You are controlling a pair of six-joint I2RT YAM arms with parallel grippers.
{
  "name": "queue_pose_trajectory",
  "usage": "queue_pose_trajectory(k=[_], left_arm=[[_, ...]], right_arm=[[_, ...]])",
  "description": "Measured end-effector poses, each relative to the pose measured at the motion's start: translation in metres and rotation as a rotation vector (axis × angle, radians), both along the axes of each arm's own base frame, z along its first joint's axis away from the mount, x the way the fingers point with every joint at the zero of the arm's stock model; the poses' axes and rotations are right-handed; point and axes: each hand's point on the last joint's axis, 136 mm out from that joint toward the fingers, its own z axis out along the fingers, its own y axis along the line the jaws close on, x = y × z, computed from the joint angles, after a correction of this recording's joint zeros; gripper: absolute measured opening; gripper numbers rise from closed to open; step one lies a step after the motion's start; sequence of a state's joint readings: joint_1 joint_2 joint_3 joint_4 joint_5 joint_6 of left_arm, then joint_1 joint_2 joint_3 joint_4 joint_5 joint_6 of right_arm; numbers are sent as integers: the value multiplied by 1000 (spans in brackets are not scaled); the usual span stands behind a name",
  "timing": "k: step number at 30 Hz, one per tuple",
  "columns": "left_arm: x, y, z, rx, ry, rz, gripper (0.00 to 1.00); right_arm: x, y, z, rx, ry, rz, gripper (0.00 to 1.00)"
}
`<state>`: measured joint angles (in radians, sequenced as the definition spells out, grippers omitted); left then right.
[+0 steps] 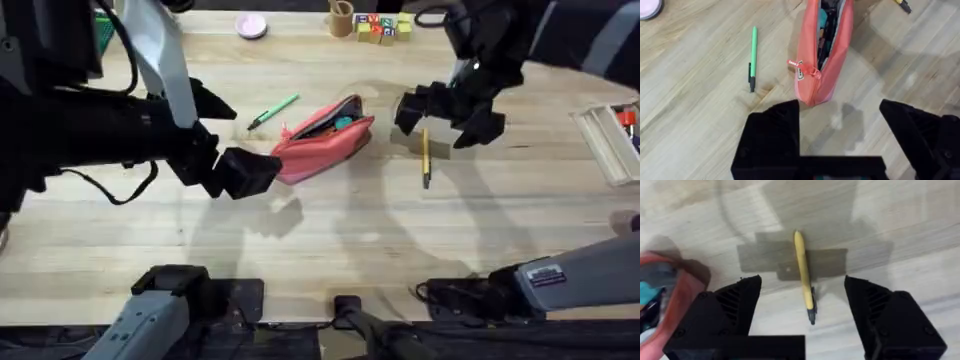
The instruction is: Unzip the bag, pick up the pens from the table one at a time and place them inside, then zip the bag closed.
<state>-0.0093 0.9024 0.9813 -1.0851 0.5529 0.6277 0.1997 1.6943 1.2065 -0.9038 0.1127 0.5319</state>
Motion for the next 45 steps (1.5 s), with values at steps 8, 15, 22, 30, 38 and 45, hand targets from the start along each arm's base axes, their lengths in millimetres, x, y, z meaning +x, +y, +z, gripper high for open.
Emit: queue_pose_trajectory(k=[8,15,22,30,38,45], left_arm=[[0,0,0,0,0,0,995],[0,0,0,0,0,0,995],[0,0,0,0,0,0,995],[0,0,0,0,0,0,995],[0,0,0,0,0,0,995],[0,0,0,0,0,0,995]], right_arm=[[2,0,-26,11,-46,-11,996],[3,0,-31,10,-60,-19,996],[3,1,-32,4,-60,-18,958],[2,-1,-32,-7,-58,-29,496],[0,2,-31,-36,-56,-8,39],[0,3,-31,-37,-58,-7,31]])
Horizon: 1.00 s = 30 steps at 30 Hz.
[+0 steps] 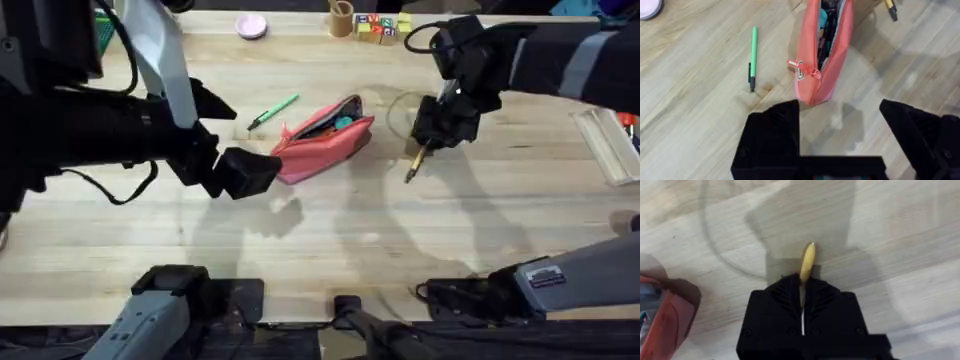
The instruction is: Unzip the bag, pick up the pens from the table one at a time and place them inside, then zip the bag closed.
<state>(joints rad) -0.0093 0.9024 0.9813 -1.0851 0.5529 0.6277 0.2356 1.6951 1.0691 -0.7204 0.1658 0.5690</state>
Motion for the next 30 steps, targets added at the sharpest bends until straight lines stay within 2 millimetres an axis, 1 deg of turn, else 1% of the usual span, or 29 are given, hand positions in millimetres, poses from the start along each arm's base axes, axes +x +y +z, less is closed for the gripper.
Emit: queue_pose_trajectory(k=[4,7,9,11,14,17,19,23,26,30], left_arm=[[0,0,0,0,0,0,995],[0,0,0,0,0,0,995],[0,0,0,0,0,0,995],[0,0,0,0,0,0,995],[0,0,0,0,0,0,995],[0,0,0,0,0,0,995],[0,0,0,0,0,0,996],[0,0,0,0,0,0,996],[0,0,0,0,0,0,995],[0,0,0,0,0,0,995]], right_arm=[[0,1,2,7,5,1,31],[4,5,11,21,-2,-2,31],[11,9,23,42,-31,-26,31],[19,13,41,71,-79,-68,31],[31,20,70,144,-165,-158,31],[38,30,90,237,-225,-257,31],[43,37,95,300,-241,-313,31],[47,50,98,397,-241,-403,32],[56,60,104,448,-270,-419,34],[62,80,111,497,-301,-397,33]])
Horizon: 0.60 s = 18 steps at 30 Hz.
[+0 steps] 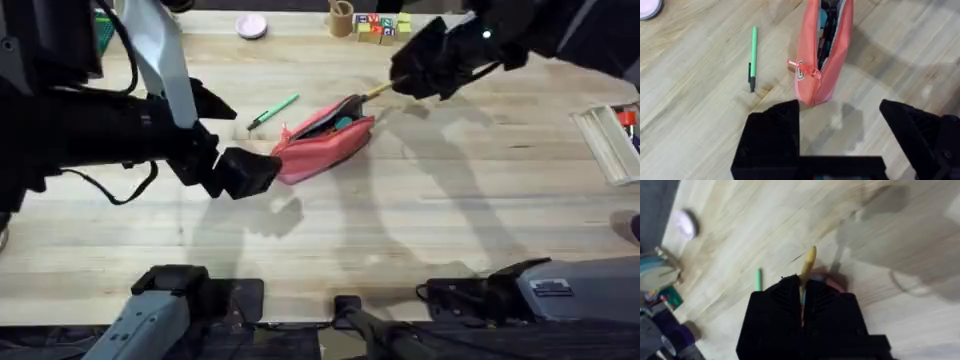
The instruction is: Unzip the bag, pick up the pens from the table one at a time and place them inside, then zip the bag closed.
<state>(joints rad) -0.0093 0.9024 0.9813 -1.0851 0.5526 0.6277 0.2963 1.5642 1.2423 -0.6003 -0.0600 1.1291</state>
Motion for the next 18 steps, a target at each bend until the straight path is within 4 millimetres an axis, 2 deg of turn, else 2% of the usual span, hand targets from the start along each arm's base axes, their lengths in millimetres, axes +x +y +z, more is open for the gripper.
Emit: queue_pose_trajectory(k=[7,18], left_arm=[[0,0,0,0,0,0,995],[0,0,0,0,0,0,995]], right_arm=[[-2,31,6,4,-46,51,33],[-10,50,6,-33,-64,-32,33]])
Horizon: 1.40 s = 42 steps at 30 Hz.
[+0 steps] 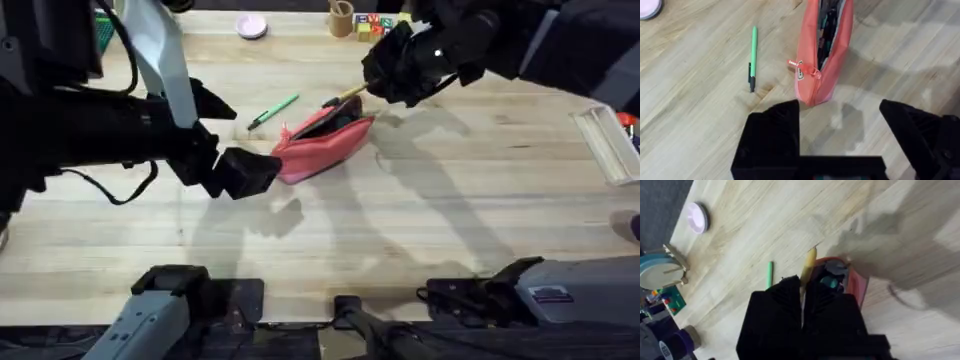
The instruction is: Unzip the bag, pick up the pens from the table one at a time and place them inside, then zip the bag closed.
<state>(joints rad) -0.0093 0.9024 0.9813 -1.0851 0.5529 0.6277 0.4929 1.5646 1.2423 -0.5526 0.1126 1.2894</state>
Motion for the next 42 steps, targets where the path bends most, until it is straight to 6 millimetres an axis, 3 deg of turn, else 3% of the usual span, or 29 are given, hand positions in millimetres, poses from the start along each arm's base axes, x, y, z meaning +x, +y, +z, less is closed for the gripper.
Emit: queue_pose_trajectory(k=[5,22,40,42], left_arm=[[0,0,0,0,0,0,995],[0,0,0,0,0,0,995],[0,0,0,0,0,0,995],[0,0,0,0,0,0,995]], right_arm=[[-3,9,-9,1,22,-8,34],[-10,30,-68,-30,160,-14,35],[-20,50,-69,-19,158,29,35],[-20,51,-69,-15,160,27,157]])
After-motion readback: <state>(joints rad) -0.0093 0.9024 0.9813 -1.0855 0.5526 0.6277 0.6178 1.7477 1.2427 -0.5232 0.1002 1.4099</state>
